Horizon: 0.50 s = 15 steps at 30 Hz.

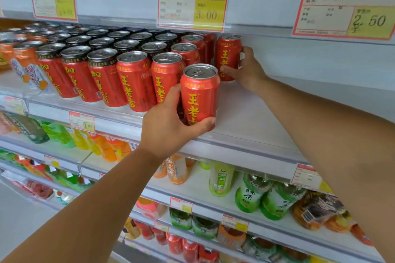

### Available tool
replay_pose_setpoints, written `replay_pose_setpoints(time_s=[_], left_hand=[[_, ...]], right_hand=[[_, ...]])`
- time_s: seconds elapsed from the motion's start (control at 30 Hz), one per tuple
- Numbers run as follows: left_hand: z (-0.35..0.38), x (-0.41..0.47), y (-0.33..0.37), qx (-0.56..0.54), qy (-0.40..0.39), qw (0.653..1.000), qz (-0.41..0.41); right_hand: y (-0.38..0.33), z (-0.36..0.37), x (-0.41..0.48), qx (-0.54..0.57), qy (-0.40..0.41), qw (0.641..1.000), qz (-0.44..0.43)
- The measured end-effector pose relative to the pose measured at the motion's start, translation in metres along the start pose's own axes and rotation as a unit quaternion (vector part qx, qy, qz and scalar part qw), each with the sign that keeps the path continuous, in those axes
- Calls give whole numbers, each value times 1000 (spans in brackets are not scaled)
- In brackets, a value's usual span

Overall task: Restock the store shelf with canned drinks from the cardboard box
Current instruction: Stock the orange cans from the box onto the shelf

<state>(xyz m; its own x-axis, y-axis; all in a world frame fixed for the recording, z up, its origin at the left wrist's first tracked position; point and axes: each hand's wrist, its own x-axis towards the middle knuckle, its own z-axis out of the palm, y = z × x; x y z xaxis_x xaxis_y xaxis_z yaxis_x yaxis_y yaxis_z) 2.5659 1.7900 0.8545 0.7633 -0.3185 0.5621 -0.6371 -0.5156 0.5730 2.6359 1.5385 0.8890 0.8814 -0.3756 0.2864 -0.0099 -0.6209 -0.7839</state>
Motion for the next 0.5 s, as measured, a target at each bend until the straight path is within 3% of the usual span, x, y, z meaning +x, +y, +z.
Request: replay_pose_setpoints(time_s=[0.5], left_hand=[[-2, 1, -2, -20, -15, 1000, 3]], right_hand=[[11, 10, 20, -4, 38, 999, 25]])
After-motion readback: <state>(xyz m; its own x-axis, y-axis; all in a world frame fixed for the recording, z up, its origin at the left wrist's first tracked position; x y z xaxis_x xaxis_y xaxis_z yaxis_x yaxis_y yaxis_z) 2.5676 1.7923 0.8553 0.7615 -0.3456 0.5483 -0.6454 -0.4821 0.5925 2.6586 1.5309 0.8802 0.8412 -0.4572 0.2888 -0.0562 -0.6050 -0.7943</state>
